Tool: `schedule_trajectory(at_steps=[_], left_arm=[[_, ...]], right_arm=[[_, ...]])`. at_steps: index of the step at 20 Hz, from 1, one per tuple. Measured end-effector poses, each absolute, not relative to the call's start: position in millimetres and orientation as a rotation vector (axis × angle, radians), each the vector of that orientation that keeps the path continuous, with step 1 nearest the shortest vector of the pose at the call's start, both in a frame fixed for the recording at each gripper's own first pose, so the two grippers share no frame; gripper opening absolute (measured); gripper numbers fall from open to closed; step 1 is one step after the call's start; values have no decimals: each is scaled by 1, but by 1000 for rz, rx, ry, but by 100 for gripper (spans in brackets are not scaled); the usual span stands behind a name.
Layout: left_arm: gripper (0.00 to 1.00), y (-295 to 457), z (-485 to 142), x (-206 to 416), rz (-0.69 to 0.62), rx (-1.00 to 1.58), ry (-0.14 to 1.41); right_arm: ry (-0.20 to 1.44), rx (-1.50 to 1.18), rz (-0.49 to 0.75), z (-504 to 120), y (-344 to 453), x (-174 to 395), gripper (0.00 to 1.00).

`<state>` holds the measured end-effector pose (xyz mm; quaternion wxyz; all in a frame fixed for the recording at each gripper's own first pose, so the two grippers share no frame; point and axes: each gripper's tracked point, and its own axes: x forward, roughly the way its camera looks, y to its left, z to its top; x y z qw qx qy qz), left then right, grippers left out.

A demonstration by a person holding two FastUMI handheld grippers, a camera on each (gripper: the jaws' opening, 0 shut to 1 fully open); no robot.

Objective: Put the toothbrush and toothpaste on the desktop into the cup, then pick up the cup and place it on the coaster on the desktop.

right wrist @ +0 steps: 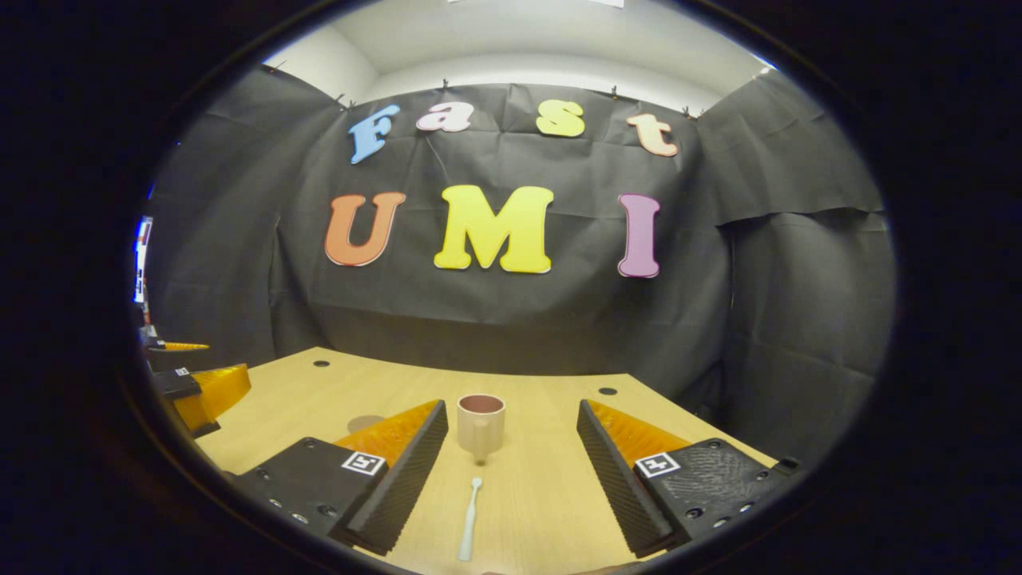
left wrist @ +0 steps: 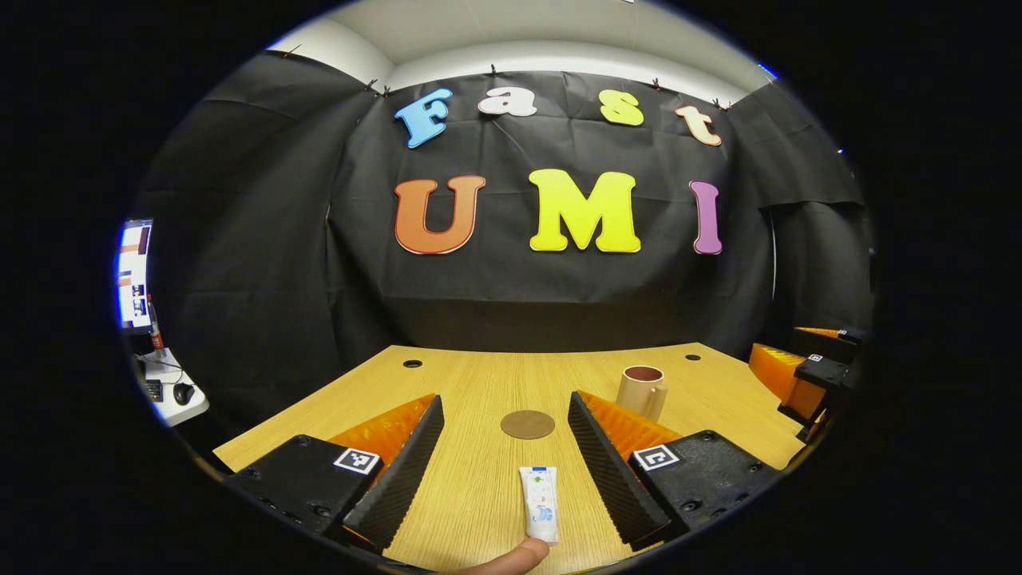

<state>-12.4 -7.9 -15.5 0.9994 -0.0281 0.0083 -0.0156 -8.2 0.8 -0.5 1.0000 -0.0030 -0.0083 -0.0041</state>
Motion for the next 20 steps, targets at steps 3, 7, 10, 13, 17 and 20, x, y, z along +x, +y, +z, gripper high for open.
schedule_trajectory(at_steps=[3, 7, 10, 13, 17, 20], left_arm=[[99, -11, -22, -10, -34, -51, 21], [99, -18, -31, -6, -48, -51, 33], [99, -18, -36, -5, -49, -42, 38], [99, -21, -38, -3, -53, -41, 32], [99, -28, -51, 0, -66, -42, 53], [99, -29, -66, 1, -69, -32, 82]], right_arm=[[-22, -8, -18, -3, -1, -6, 98], [4, -4, -20, -17, -1, 1, 97], [24, -8, -27, -28, -2, 5, 97], [47, -9, -25, -38, -1, 12, 97], [127, -9, 24, -70, 13, 21, 97], [198, -33, 26, -99, 18, 29, 97]])
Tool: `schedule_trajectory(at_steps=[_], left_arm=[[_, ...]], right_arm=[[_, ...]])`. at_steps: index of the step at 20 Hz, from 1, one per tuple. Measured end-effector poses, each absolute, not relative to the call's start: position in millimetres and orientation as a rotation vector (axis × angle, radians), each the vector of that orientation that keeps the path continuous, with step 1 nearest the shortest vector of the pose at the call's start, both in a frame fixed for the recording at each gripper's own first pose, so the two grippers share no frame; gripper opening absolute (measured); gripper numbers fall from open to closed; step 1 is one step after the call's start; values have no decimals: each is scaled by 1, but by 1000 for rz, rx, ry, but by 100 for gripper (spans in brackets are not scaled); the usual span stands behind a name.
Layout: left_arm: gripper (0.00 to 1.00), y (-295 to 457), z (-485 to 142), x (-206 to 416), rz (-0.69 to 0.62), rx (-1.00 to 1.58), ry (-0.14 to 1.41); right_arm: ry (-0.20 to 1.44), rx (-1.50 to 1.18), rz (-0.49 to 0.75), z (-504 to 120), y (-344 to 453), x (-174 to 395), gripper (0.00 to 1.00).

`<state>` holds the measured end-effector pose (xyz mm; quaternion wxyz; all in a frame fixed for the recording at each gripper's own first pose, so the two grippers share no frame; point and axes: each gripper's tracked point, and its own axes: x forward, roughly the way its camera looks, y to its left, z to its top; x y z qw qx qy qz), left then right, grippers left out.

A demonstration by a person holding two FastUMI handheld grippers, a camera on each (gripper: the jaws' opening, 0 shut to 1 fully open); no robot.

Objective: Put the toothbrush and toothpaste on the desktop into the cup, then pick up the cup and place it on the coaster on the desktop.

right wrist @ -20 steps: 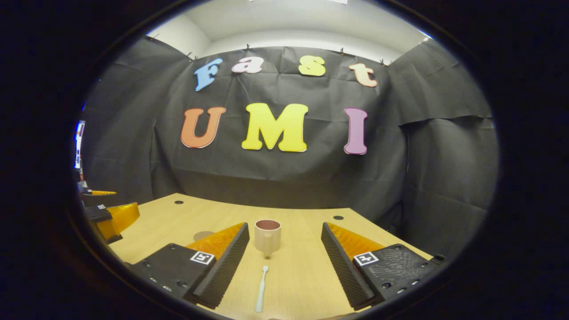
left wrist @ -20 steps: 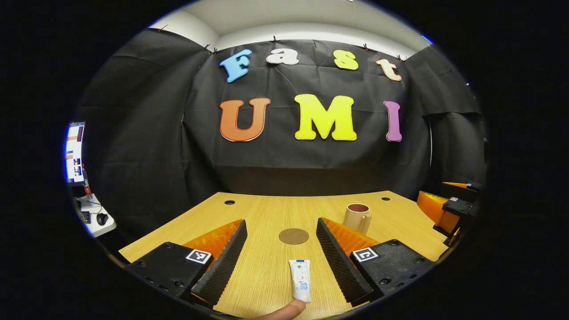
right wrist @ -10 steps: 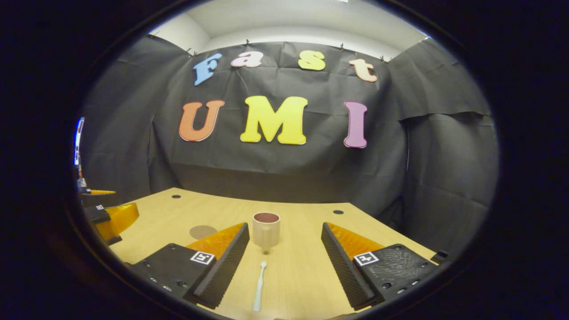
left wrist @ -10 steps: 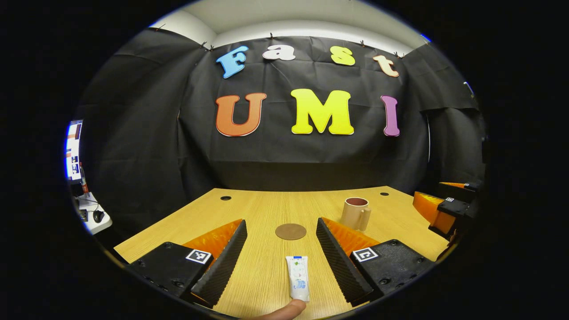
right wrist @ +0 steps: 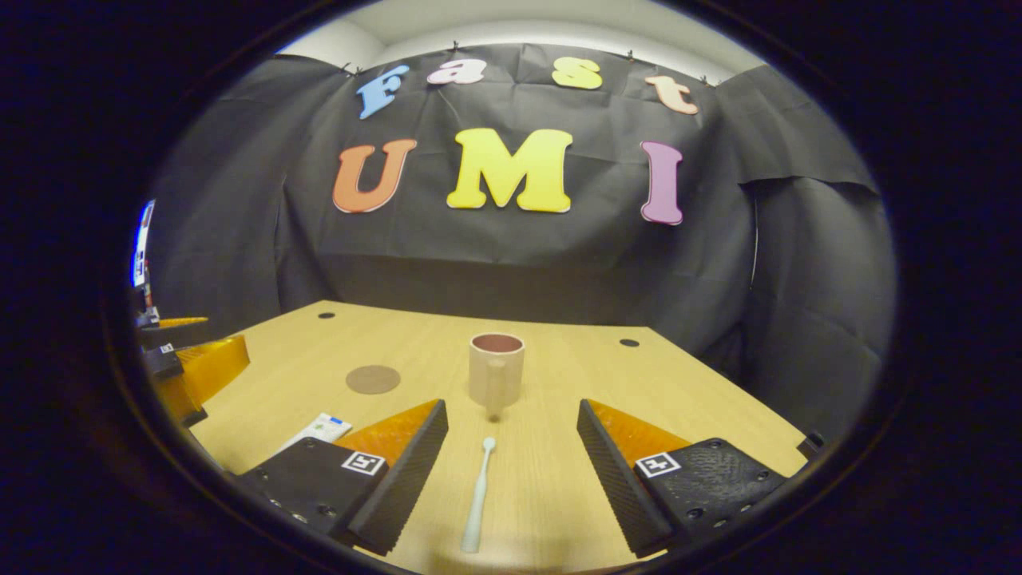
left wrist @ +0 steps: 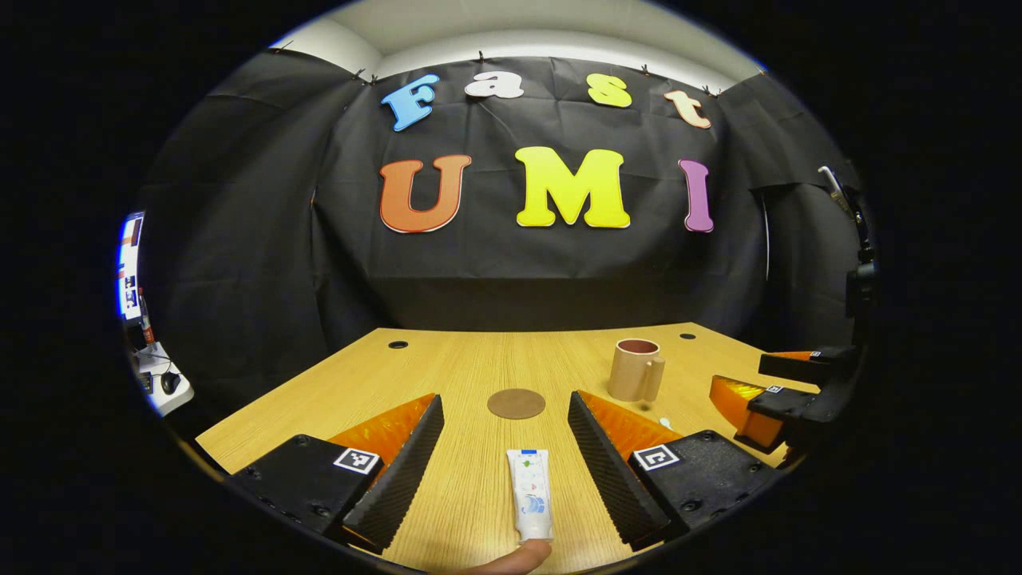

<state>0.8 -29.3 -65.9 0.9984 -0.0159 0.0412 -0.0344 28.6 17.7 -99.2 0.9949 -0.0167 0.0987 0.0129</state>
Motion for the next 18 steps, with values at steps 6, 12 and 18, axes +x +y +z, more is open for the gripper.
schedule_trajectory(at_steps=[6, 12, 18], left_arm=[[99, -29, -92, 4, -71, -28, 139], [99, -31, -107, 9, -75, -23, 176], [100, -20, -126, 14, -56, -40, 252]], right_arm=[[371, -20, 53, -158, 32, 45, 90], [490, -7, 46, -190, 36, 54, 81], [544, 28, 53, -200, 40, 62, 41]])
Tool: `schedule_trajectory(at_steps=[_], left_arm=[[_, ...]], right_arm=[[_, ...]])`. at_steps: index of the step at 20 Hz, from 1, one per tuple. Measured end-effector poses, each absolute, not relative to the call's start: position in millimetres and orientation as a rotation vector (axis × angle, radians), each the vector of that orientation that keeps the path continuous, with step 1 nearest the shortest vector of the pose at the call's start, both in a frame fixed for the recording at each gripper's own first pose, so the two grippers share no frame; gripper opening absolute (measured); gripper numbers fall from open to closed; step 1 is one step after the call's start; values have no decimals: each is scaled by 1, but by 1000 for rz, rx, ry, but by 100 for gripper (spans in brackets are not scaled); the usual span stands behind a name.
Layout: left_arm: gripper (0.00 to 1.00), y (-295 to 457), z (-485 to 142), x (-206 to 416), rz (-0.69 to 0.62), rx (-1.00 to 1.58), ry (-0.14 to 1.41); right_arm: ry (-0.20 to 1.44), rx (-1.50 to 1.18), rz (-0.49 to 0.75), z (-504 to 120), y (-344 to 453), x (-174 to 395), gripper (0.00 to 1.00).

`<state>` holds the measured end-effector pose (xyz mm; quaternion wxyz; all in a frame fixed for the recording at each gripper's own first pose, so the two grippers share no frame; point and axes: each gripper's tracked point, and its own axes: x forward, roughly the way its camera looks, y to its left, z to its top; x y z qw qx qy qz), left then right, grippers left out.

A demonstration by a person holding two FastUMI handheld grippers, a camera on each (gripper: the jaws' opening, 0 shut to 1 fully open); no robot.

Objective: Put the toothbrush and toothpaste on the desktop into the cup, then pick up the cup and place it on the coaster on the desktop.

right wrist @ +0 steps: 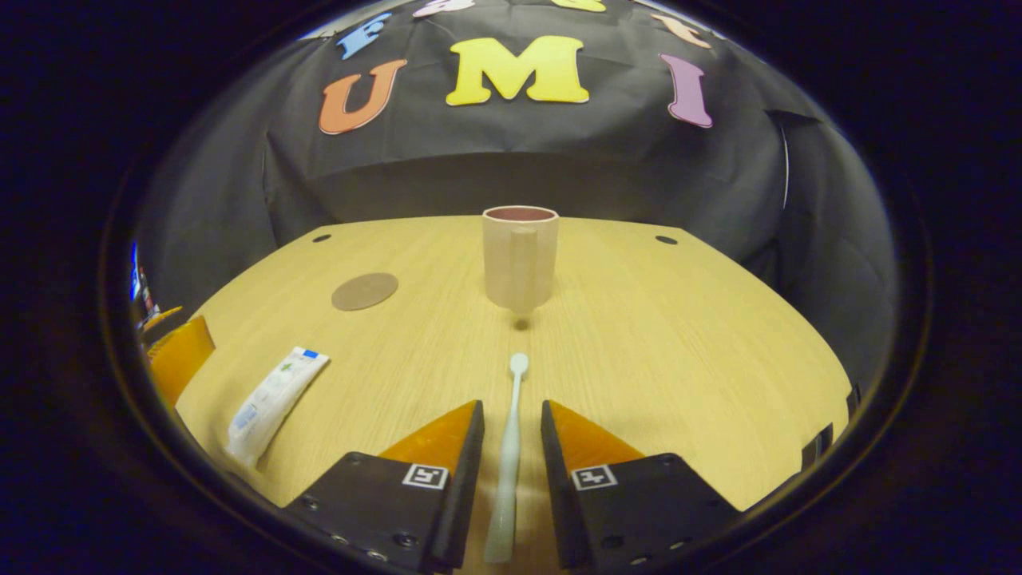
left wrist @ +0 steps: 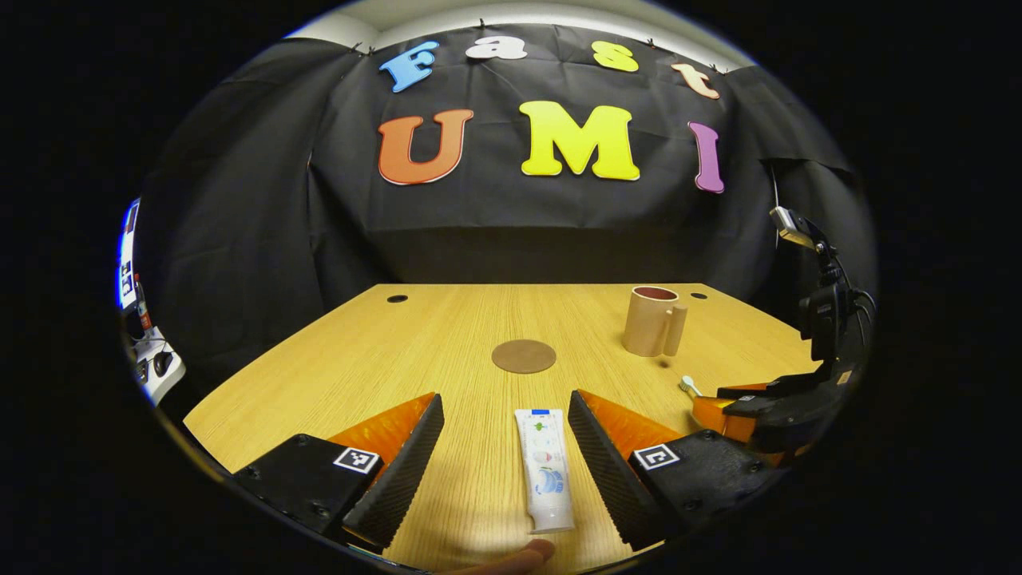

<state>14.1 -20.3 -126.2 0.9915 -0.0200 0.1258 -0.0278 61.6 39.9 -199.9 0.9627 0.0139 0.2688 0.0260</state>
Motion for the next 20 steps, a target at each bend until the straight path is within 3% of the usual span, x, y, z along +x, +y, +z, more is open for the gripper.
schedule_trajectory(at_steps=[5, 10, 14, 20], left_arm=[[100, -10, -130, 15, -25, -46, 293], [99, -18, -129, 13, -49, -30, 329], [98, -52, -164, 5, -159, -86, 529], [88, -64, -192, 2, -181, -115, 714]], right_arm=[[585, 44, 59, -204, 39, 62, 9], [601, 61, 89, -203, 40, 59, 9], [563, 77, 115, -193, 37, 51, 8], [502, 74, 154, -172, 34, 37, 8]])
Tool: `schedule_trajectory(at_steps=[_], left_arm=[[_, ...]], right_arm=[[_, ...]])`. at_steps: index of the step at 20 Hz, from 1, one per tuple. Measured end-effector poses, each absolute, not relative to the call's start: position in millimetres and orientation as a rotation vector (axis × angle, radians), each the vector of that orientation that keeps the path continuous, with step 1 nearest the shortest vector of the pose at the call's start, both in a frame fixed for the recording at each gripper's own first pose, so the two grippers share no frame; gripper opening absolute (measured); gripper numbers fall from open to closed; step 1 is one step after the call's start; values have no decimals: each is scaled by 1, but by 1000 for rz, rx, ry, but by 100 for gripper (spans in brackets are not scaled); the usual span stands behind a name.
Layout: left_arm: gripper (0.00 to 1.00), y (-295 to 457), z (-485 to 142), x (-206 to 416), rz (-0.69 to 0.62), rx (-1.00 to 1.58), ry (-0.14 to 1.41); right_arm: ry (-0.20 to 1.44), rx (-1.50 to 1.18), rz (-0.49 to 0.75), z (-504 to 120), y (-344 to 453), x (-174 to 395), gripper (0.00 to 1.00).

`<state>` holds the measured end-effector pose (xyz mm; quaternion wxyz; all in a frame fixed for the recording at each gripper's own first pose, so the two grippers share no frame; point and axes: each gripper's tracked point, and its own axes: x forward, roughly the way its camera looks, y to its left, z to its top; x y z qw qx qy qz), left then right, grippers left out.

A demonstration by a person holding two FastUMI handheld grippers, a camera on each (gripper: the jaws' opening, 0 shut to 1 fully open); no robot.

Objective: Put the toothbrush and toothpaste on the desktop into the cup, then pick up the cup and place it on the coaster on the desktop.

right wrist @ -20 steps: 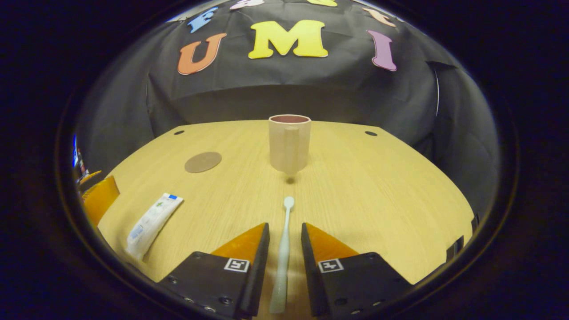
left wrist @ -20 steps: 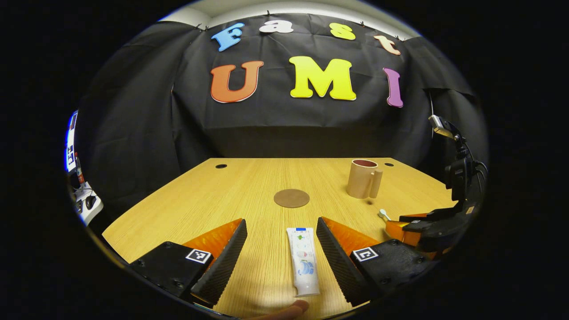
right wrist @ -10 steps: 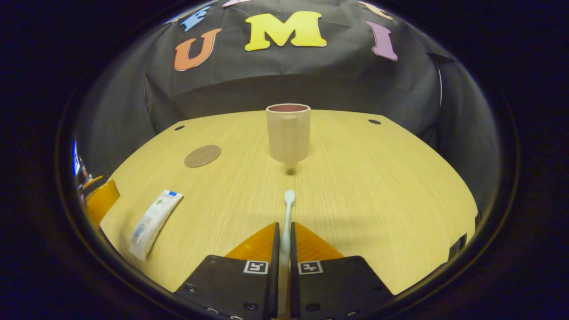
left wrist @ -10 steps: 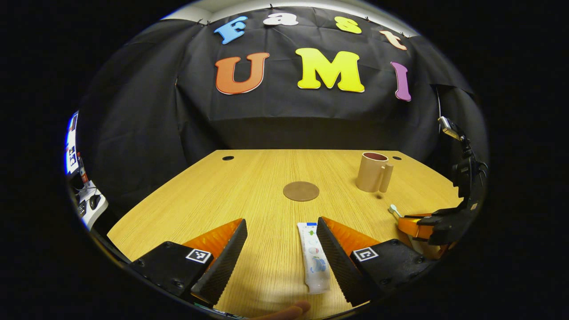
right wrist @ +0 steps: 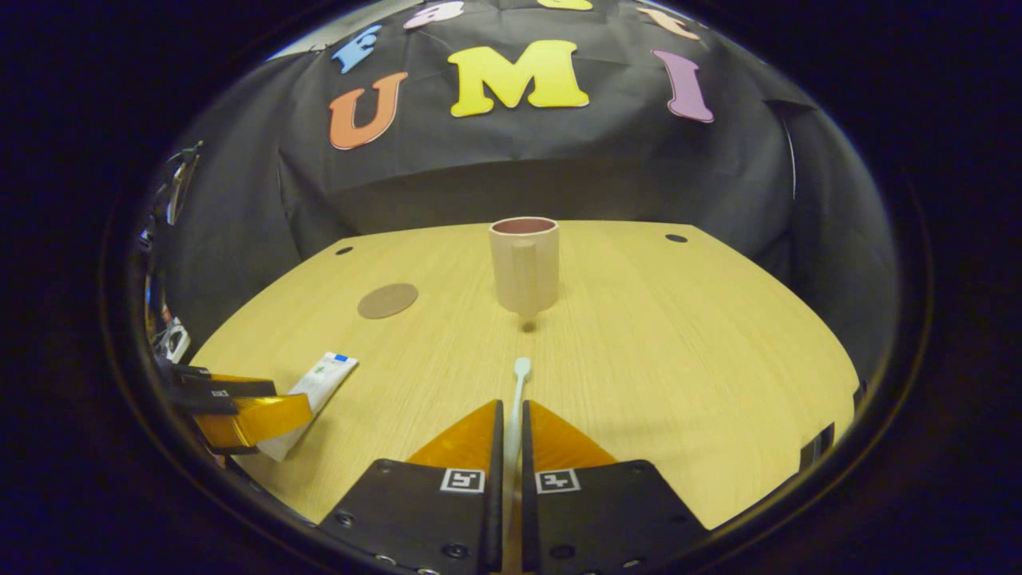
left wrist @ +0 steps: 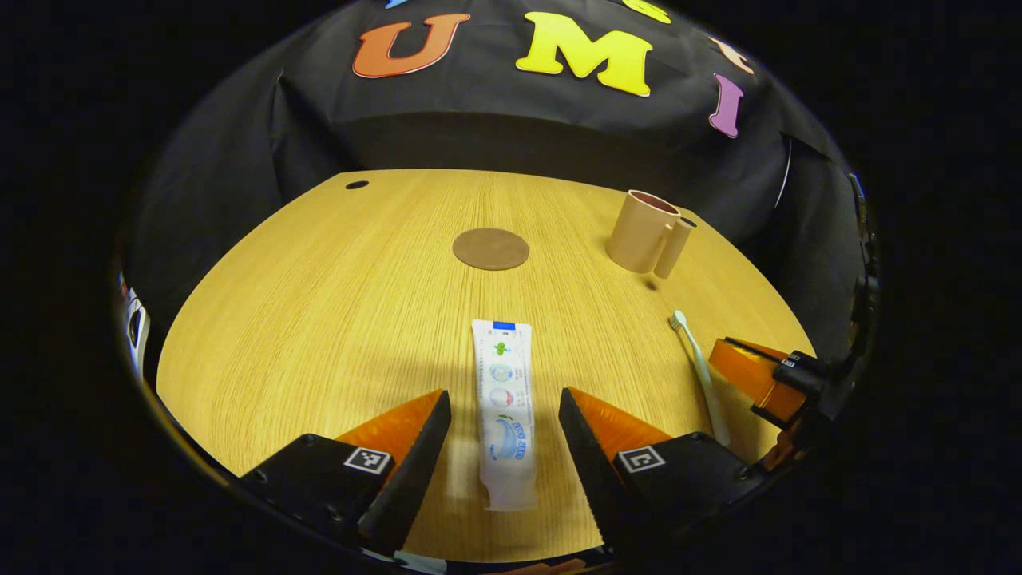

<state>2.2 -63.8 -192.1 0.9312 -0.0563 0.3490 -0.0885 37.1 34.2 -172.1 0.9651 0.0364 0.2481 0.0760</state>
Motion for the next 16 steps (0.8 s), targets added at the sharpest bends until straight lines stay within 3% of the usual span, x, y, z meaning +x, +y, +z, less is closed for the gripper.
schedule_trajectory(at_steps=[5, 6, 8, 9, 11, 16], left_arm=[[72, -67, -204, -2, -175, -44, 778], [74, -66, -204, -2, -167, -24, 780], [55, -63, -206, 0, -151, -3, 779], [60, -63, -205, 0, -148, -2, 778], [51, -64, -204, 1, -143, -12, 777], [49, -64, -205, 1, -146, -11, 769]], right_arm=[[492, 48, 159, -175, 34, 35, 7], [506, 41, 159, -181, 35, 37, 8], [536, 34, 149, -193, 35, 42, 7], [545, 37, 155, -196, 36, 43, 7], [546, 32, 139, -199, 34, 48, 8], [559, 46, 113, -200, 36, 56, 8]])
